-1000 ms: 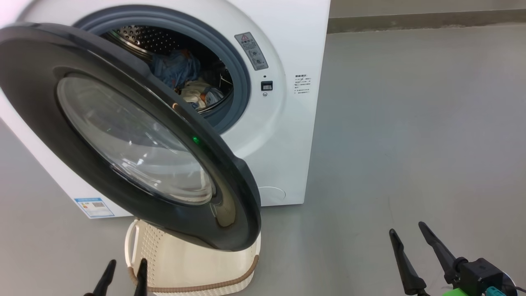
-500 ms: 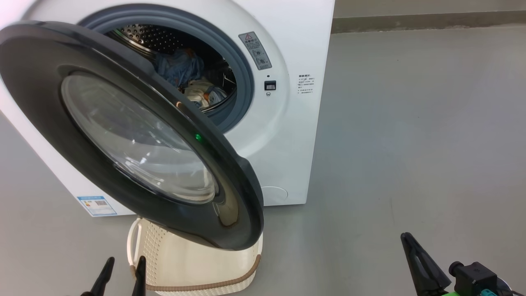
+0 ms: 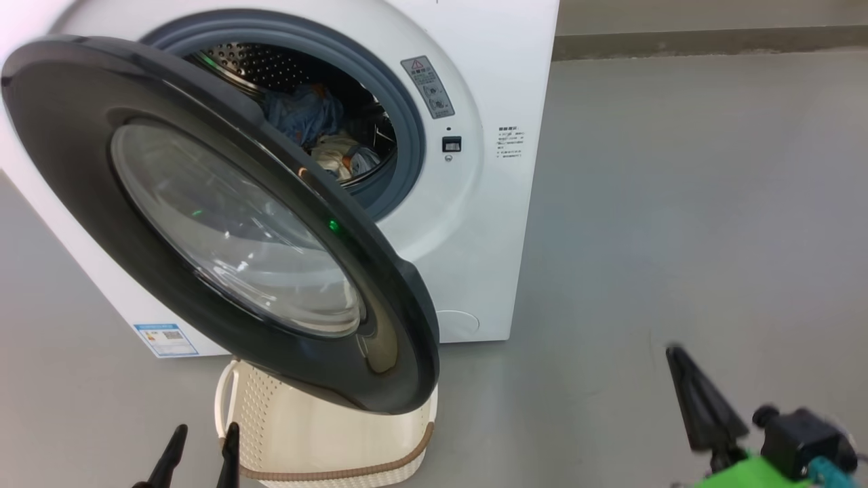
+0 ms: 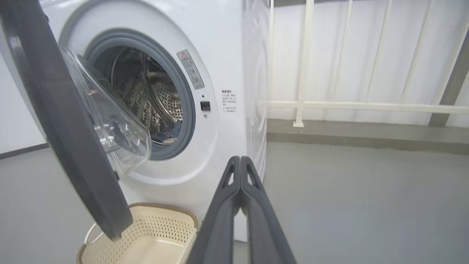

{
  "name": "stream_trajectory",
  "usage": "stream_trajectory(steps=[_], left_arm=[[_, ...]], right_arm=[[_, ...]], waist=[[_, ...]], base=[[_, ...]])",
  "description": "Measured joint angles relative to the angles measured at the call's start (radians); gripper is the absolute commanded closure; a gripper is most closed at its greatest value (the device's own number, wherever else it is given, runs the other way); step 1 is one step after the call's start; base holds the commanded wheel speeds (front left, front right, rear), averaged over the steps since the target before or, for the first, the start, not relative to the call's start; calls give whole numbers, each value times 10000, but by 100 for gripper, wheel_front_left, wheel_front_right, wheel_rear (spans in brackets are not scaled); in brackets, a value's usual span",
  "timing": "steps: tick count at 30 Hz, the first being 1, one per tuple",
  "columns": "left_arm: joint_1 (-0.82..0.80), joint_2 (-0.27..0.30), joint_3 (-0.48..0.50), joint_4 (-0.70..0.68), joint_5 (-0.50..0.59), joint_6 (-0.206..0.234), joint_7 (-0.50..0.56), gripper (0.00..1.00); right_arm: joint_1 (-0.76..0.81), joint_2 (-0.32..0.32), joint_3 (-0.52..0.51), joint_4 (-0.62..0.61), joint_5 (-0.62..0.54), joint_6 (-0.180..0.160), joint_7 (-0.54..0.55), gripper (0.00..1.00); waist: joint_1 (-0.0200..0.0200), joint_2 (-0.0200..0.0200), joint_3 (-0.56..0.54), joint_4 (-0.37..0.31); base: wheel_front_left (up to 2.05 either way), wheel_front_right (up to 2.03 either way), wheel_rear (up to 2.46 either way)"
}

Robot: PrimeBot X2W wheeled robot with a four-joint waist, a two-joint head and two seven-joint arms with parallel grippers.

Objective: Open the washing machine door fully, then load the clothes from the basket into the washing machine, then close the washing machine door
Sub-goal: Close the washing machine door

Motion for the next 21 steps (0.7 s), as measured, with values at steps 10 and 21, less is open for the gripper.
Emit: stream_trajectory(steps=[10, 21], left_arm=[[31, -42, 0, -12, 0, 0, -8, 0], [-126, -240, -497, 59, 0, 0, -8, 0]], right_arm=[[-2295, 29, 1806, -2671, 25, 2, -2, 100], [-3963, 303, 4811, -2130, 648, 2, -4, 100]], waist=[[0, 0, 37, 114], [0, 0, 139, 757]], base=[[0, 0, 0], [0, 0, 0]])
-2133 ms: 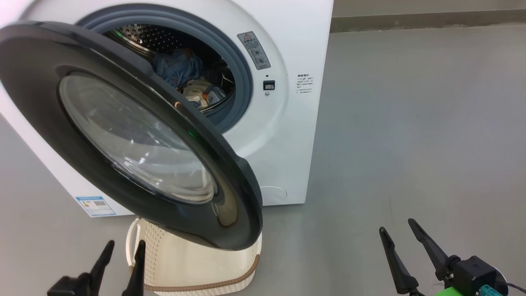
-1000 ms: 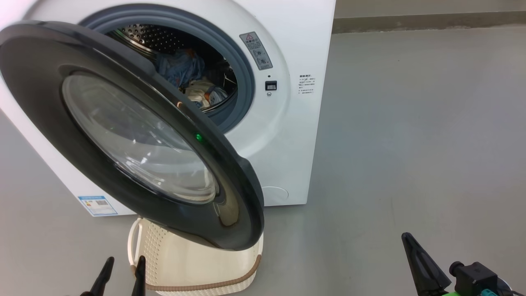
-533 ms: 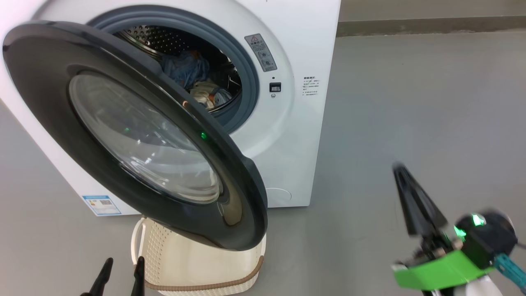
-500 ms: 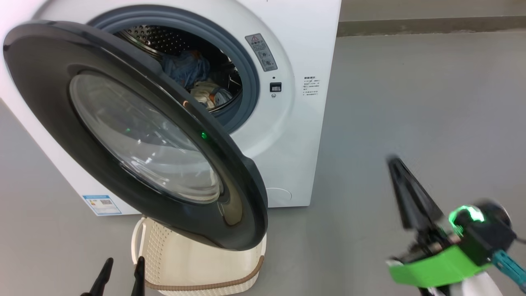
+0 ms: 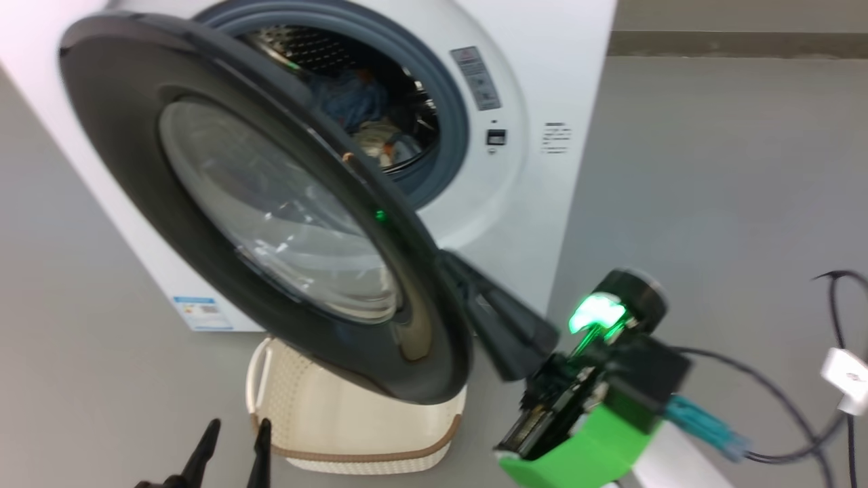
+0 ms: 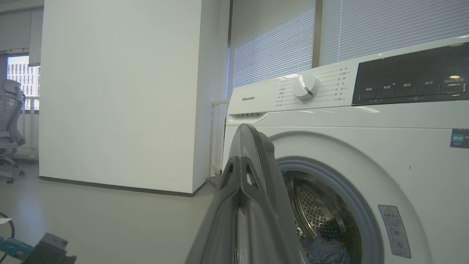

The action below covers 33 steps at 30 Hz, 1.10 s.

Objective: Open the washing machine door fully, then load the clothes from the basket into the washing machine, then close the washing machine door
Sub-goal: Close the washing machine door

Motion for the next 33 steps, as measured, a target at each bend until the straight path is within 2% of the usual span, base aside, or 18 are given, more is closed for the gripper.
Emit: stream_trajectory(steps=[7, 13, 25, 33], left_arm=[[-358, -46, -401, 33, -2, 0, 0, 0], [-399, -75, -573, -6, -2, 0, 0, 0], [-1017, -297, -736, -240, -2, 0, 0, 0], [-1187, -380, -652, -267, -2, 0, 0, 0]], right_arm=[[330, 29, 640, 1551, 491, 0, 2, 100], [414, 119, 395, 2454, 690, 0, 2, 100], [-81, 8, -263, 2656, 700, 0, 2, 100], [-302, -113, -512, 2637, 679, 0, 2, 100]], waist=[[0, 0, 95, 632], [0, 0, 394, 989], [0, 0, 1352, 1492], [0, 0, 1841, 1578]], base=[[0, 0, 0], [0, 0, 0], [0, 0, 0], [0, 0, 0]])
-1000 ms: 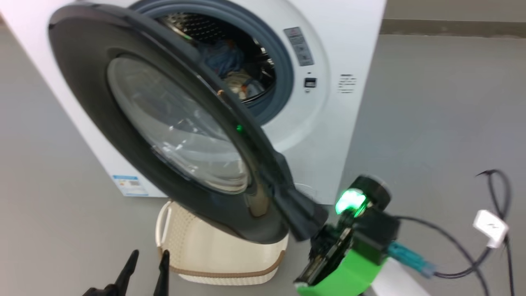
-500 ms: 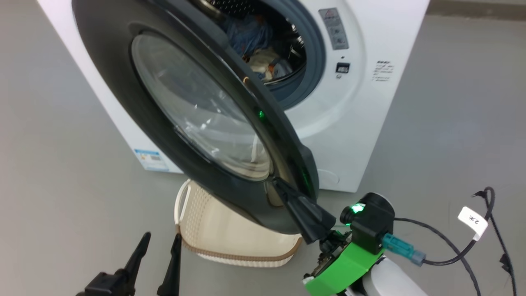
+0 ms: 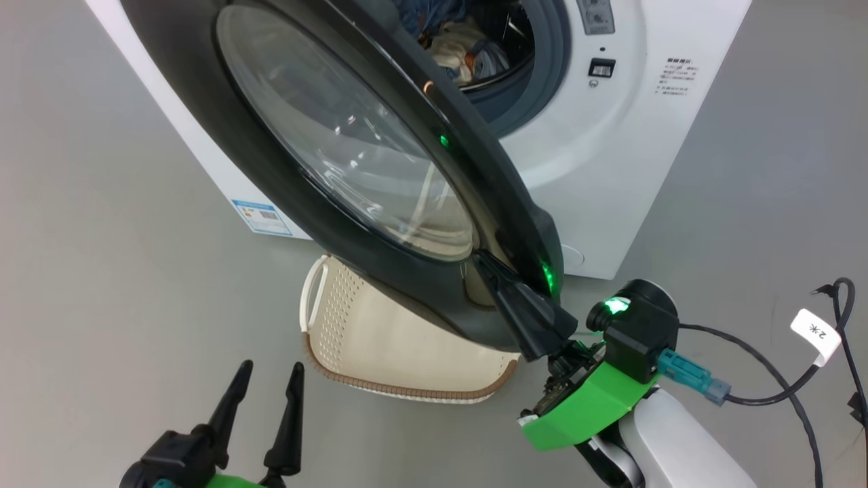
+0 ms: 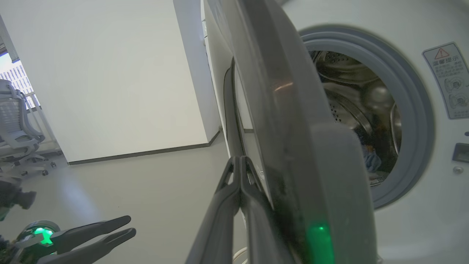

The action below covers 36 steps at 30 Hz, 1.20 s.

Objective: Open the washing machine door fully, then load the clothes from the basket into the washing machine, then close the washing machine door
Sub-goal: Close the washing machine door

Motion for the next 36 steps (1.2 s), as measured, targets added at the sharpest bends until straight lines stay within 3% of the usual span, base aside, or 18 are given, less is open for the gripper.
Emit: stream_trajectory(steps=[20, 36], left_arm=[[-625, -284, -407, -290, -48, 0, -2, 0], [-1482, -359, -1003, -928, -219, 0, -2, 0]], right_arm=[[-1241, -884, -955, -111, -104, 10, 0, 100], [-3290, -2171, -1511, 134, -276, 12, -2, 100]], waist=[[0, 0, 984, 106], [0, 0, 2316, 561]], base=[[0, 0, 0], [0, 0, 0]])
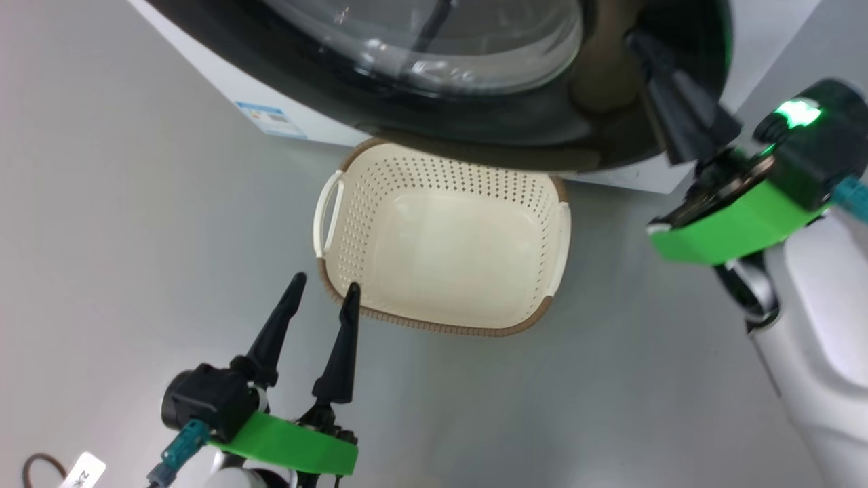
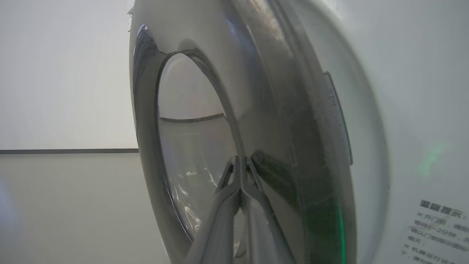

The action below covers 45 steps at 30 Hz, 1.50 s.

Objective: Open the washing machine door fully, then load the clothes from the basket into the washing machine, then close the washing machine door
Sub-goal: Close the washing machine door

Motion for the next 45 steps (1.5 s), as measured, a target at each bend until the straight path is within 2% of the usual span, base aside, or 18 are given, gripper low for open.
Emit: stream_trajectory(steps=[10, 18, 23, 29, 30, 31, 35, 36, 37, 38, 45], left_arm=[[-323, -21, -648, -278, -109, 0, 0, 0], [-321, -21, -711, -182, -217, 0, 0, 0], [-288, -21, -449, -19, -307, 0, 0, 0], [106, -27, 274, 500, -522, 0, 0, 0], [199, -29, 399, 650, -520, 0, 0, 0], [302, -29, 541, 763, -522, 0, 0, 0], [737, -25, 1085, 1214, -529, 0, 0, 0], [836, -25, 1200, 1275, -522, 0, 0, 0], [948, -21, 1302, 1337, -510, 0, 0, 0], [1057, -23, 1394, 1388, -510, 0, 0, 0], [1826, -6, 1919, 1599, -504, 0, 0, 0]], right_arm=[[-1239, -408, -686, 941, -104, 6, -2, 100], [-1351, -458, -794, 1335, -205, 88, -10, 100], [-985, -410, -811, 1172, -203, 71, -12, 100], [286, 178, -767, 422, -174, 67, -10, 100], [527, 226, -742, 316, -174, 67, -10, 94], [782, 295, -771, 242, -174, 67, -10, 71], [2151, 585, -941, -221, -282, 63, -10, 53], [2437, 652, -1049, -326, -313, 63, -10, 27], [2717, 696, -1114, -430, -374, 61, -10, 9], [3007, 717, -1160, -520, -431, 59, -10, 0], [4822, 813, -1739, -968, -619, 59, -8, 0]], waist=[[0, 0, 377, 388], [0, -1, 179, 478], [0, 0, -126, 300], [0, 0, -667, -107], [1, 0, -781, -187], [1, 0, -908, -274], [0, 0, -1608, -757], [0, 0, -1761, -866], [0, 0, -1913, -976], [0, 0, -2070, -1092], [0, 0, -3030, -1988]], base=[[0, 0, 0], [0, 0, 0], [0, 0, 0], [0, 0, 0], [0, 0, 0], [0, 0, 0], [0, 0, 0], [0, 0, 0], [0, 0, 0], [0, 0, 0], [0, 0, 0]])
